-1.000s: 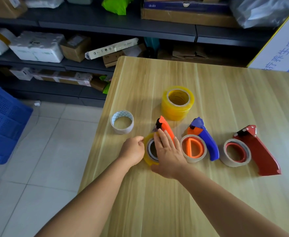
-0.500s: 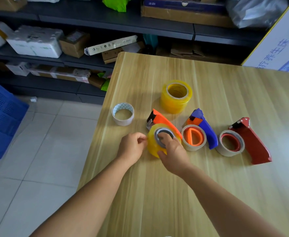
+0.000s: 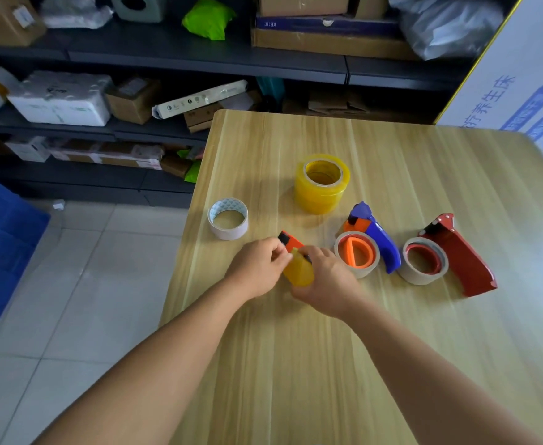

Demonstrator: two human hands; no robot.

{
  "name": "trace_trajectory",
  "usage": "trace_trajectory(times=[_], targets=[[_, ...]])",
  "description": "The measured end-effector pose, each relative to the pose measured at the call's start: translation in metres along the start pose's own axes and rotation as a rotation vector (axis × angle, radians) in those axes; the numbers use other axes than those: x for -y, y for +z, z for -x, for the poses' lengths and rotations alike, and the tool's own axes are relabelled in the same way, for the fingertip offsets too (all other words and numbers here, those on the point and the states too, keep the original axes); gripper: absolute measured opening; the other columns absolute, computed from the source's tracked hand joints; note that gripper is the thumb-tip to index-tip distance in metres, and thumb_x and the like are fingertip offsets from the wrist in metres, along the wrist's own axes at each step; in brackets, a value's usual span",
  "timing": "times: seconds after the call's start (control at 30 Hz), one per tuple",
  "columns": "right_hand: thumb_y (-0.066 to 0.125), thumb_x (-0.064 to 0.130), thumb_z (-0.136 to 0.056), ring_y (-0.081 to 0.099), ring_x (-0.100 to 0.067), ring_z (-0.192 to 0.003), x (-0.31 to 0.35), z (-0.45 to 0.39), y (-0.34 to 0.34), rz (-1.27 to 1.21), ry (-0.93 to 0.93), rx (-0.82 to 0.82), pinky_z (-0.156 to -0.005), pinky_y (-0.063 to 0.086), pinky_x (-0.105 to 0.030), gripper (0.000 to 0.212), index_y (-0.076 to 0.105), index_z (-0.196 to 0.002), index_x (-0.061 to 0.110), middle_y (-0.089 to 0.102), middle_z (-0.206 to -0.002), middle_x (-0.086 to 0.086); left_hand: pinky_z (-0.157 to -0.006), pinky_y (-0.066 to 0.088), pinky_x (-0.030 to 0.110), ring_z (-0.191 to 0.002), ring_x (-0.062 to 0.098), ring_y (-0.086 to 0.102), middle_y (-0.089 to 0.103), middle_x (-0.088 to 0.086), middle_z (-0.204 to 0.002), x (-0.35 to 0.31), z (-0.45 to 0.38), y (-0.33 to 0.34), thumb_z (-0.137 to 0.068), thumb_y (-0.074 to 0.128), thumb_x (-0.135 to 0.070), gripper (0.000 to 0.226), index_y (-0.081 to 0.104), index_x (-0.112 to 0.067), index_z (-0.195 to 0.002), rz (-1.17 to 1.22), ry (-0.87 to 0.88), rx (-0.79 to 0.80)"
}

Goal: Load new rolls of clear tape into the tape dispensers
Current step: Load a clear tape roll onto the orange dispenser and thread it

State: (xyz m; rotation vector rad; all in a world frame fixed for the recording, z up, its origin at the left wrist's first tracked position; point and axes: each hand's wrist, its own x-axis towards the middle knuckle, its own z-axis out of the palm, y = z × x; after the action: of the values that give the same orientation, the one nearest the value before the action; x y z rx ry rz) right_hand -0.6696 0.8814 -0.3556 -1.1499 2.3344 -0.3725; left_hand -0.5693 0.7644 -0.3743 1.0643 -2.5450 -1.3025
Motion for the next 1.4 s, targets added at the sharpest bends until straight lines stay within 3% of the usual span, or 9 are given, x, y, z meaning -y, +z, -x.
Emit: trace_trajectory(times=[0.1,0.2,0.27,0.4,0.67,0.8,1.1,1.4], targets=[[0.075,0.039,-0.071,0.056,-0.017,-0.1,-0.01,0.004,-0.003,-0.117,-0.012,0.058,-0.086,0.051,-0.034,0.07,0.044,-0.132,0.03,0.055,-0.115,0.005,-0.071,0.044,0.03,-0.081,0.017,0.056,0.059,-0.004,-0.088,0.001,-0.007,-0.007,-0.091,0.054,-0.031,0.017,0.059,-0.018,-0.08,-0.012,-0.012,-0.019],[0.078,0.033,-0.072,0.053,-0.009,-0.092,-0.015,0.008,-0.007,-0.295,-0.008,0.116,-0.074,0.048,-0.02,0.062,0.046,-0.125,0.035,0.052,-0.104,0.013,-0.076,0.037,0.024,-0.09,0.014,0.05,0.047,-0.002,-0.104,0.003,-0.016,-0.01,-0.091,0.056,-0.026,0.017,0.064,-0.012,-0.088,0.005,-0.066,-0.082],[0.078,0.028,-0.074,0.052,-0.005,-0.089,-0.016,0.008,-0.01,-0.363,-0.01,0.143,-0.067,0.043,-0.013,0.06,0.045,-0.124,0.036,0.048,-0.1,0.019,-0.072,0.038,0.026,-0.086,0.015,0.051,0.054,-0.001,-0.097,0.007,-0.021,-0.01,-0.091,0.055,-0.027,0.016,0.062,-0.012,-0.086,0.083,-0.113,-0.059],[0.076,0.023,-0.076,0.052,-0.005,-0.088,-0.019,0.007,-0.014,-0.407,-0.002,0.173,-0.064,0.041,-0.012,0.058,0.045,-0.124,0.035,0.047,-0.097,0.021,-0.071,0.041,0.029,-0.078,0.013,0.051,0.055,-0.006,-0.076,0.015,-0.024,-0.009,-0.092,0.056,-0.028,0.017,0.057,-0.016,-0.081,0.22,-0.143,0.027],[0.078,0.054,-0.067,0.058,-0.012,-0.084,0.0,-0.007,-0.024,-0.005,0.06,0.215,-0.063,0.049,-0.023,0.081,0.038,-0.132,0.026,0.058,-0.1,0.004,-0.06,0.038,0.026,-0.068,0.007,0.049,0.052,-0.01,-0.069,0.002,-0.026,-0.01,-0.091,0.059,-0.029,0.017,0.057,-0.017,-0.08,0.149,-0.154,-0.075],[0.075,0.058,-0.069,0.06,-0.012,-0.078,0.004,-0.012,-0.021,0.119,0.065,0.203,-0.062,0.053,-0.026,0.08,0.038,-0.131,0.024,0.059,-0.093,0.004,-0.066,0.045,0.03,-0.076,0.014,0.054,0.056,-0.006,-0.078,-0.003,-0.029,-0.014,-0.095,0.053,-0.028,0.016,0.058,-0.014,-0.088,0.138,-0.183,-0.19],[0.075,0.056,-0.07,0.064,-0.017,-0.083,0.004,-0.015,-0.015,0.14,0.055,0.223,-0.07,0.058,-0.032,0.081,0.034,-0.133,0.026,0.06,-0.099,0.002,-0.078,0.055,0.041,-0.084,0.019,0.06,0.058,-0.007,-0.078,-0.009,-0.031,-0.015,-0.093,0.057,-0.03,0.017,0.061,-0.014,-0.09,0.138,-0.196,-0.254],[0.074,0.057,-0.071,0.065,-0.017,-0.084,0.002,-0.016,-0.016,0.139,0.039,0.248,-0.073,0.058,-0.033,0.083,0.032,-0.135,0.026,0.061,-0.103,0.001,-0.068,0.049,0.027,-0.076,0.012,0.061,0.068,-0.002,-0.082,-0.013,-0.035,-0.012,-0.087,0.065,-0.032,0.018,0.066,-0.014,-0.083,0.125,-0.113,-0.296]])
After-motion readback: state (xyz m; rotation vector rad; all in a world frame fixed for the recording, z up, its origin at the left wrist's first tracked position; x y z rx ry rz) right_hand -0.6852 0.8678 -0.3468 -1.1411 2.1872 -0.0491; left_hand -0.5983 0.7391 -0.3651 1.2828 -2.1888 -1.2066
